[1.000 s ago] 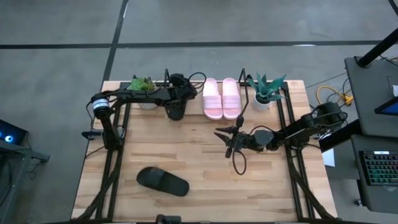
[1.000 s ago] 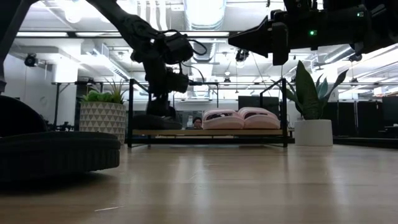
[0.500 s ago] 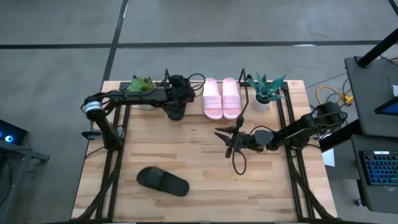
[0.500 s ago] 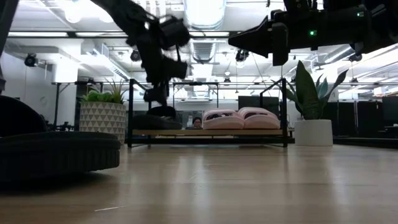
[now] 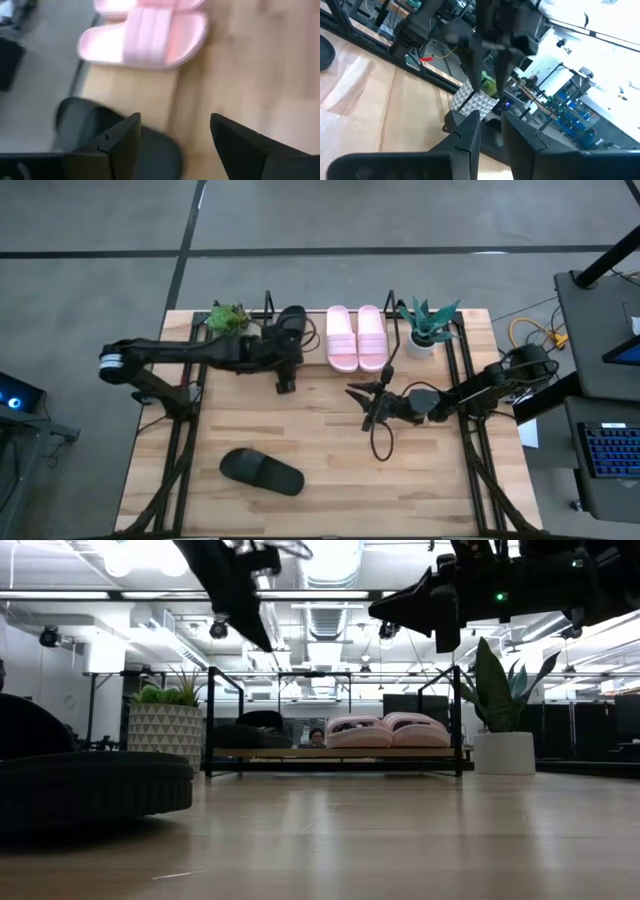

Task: Pick and place slides into the shelf
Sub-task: Put the black slipper on the shelf

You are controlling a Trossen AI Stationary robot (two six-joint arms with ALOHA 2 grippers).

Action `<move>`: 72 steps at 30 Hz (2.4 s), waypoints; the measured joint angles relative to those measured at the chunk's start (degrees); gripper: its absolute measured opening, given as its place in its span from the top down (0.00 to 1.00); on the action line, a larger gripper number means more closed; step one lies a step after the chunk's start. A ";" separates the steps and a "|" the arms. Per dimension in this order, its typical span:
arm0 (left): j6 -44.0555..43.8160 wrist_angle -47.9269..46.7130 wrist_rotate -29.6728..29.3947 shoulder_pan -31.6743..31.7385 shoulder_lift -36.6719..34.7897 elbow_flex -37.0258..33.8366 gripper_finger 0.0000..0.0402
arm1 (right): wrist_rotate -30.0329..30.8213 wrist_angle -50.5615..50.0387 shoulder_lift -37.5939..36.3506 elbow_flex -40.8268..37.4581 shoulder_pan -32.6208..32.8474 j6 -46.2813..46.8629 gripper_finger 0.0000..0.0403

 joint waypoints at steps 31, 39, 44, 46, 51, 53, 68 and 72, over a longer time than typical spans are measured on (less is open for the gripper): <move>-64.93 -22.30 26.98 -24.51 12.95 4.85 0.44 | 19.28 -0.13 -0.31 3.80 0.00 -6.75 0.82; -72.71 -35.39 27.56 -27.88 20.56 14.73 0.44 | 19.26 -0.05 -0.31 3.80 0.00 -8.09 0.82; -72.80 -35.69 28.64 -29.60 25.54 18.95 0.44 | 19.26 -0.05 -0.31 3.80 0.00 -8.08 0.81; -73.17 -36.15 29.78 -30.19 27.37 19.97 0.44 | 19.25 -0.05 -0.31 3.80 0.00 -8.09 0.82; -76.21 -43.75 32.70 -30.79 31.74 22.13 0.44 | 19.22 -0.05 -0.31 3.80 0.00 -8.07 0.83; -76.81 -46.89 32.67 -30.74 32.93 22.19 0.44 | 18.93 -0.05 -0.31 3.80 0.00 -8.05 0.83; -83.40 -47.61 31.51 -33.79 35.29 21.01 0.44 | 18.82 -0.10 -0.28 3.78 -0.02 -3.96 0.84; -83.44 -47.46 31.31 -34.82 35.29 19.49 0.44 | 18.82 -0.11 -0.28 3.78 -0.02 -2.38 0.84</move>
